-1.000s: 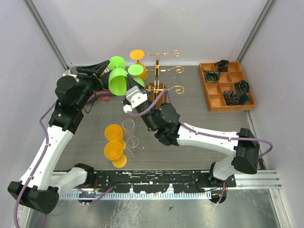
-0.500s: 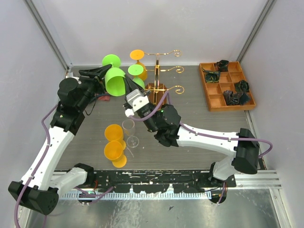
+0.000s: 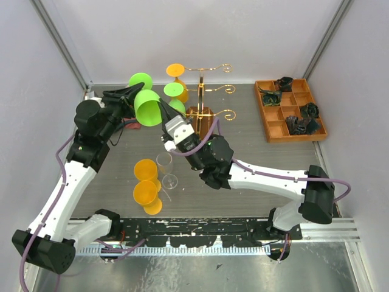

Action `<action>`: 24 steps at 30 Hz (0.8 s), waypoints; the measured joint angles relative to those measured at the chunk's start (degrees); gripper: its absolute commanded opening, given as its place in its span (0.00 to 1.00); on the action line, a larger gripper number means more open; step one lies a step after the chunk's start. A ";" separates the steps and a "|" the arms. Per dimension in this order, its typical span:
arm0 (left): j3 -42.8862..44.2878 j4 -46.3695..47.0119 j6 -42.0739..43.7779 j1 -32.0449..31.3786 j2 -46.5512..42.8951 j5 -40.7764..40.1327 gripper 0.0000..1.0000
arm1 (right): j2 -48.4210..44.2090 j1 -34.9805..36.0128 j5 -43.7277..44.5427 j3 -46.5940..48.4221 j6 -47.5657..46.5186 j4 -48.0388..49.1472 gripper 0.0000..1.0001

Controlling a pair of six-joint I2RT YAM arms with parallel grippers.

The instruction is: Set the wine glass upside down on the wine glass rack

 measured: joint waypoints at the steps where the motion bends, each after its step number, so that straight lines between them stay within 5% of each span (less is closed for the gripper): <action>1: -0.15 0.48 -0.07 0.09 0.00 -0.04 0.26 | -0.13 0.00 0.00 0.00 0.07 0.02 0.01; 6: -0.94 2.67 -0.83 0.24 0.00 -0.02 0.08 | -0.68 0.02 0.13 0.00 0.07 0.09 0.11; 15: -1.20 12.24 5.31 0.57 2.58 0.79 0.03 | -4.57 0.17 2.69 -3.04 0.39 -4.90 0.30; 24: -1.20 20.83 23.61 9.11 4.33 1.18 0.00 | -13.70 0.39 10.88 -7.65 2.82 -17.31 0.62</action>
